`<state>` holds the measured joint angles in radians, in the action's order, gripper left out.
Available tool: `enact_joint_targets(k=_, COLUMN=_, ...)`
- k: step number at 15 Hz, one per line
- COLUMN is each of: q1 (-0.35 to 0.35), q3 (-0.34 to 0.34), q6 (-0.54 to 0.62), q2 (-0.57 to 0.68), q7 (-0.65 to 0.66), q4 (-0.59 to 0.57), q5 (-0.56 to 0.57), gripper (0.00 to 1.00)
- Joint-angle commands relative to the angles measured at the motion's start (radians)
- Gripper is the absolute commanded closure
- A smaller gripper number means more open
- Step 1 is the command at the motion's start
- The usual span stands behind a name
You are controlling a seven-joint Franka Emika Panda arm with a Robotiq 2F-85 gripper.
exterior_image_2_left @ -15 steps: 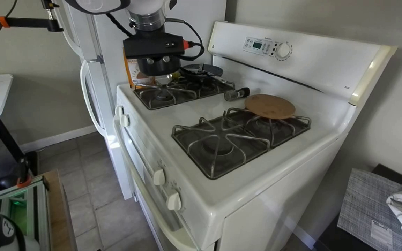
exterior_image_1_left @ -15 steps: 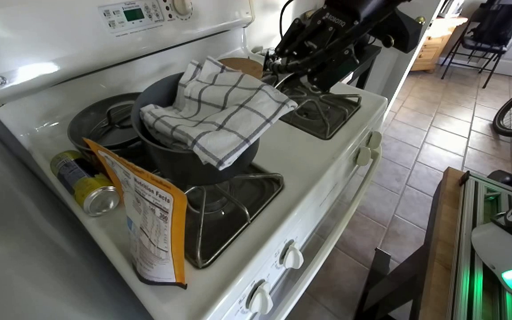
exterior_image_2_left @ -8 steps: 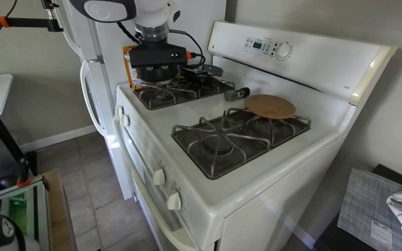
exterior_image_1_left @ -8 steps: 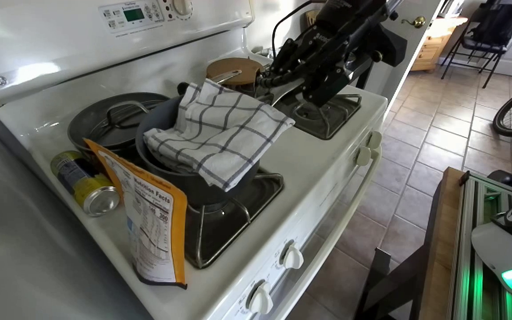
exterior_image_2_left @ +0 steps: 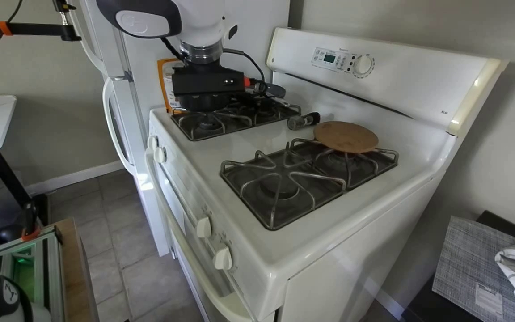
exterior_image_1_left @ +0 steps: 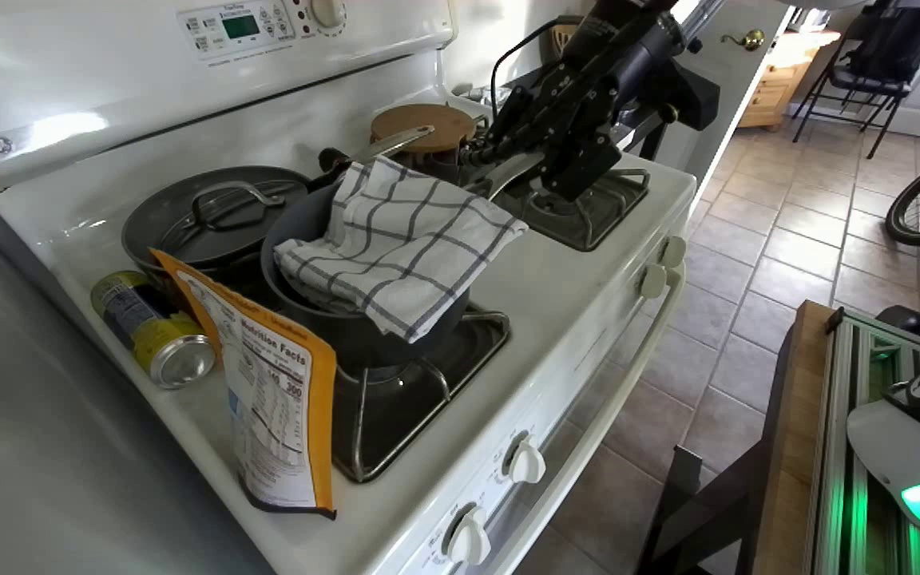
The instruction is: Move the pot to the front left plate on the stove.
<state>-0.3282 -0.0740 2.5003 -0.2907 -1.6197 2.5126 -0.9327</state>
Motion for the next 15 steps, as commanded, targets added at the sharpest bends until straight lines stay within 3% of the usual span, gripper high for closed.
enact_joint_targets(k=1, q1=0.039, q3=0.029, q6=-0.05, q2=0.008, q7=-0.056, q4=-0.041, q5=-0.079, gripper=1.0)
enact_joint_targets(k=15, q1=0.107, q3=0.084, q6=-0.075, q2=0.087, q7=-0.077, q4=-0.082, q5=-0.1, gripper=1.0)
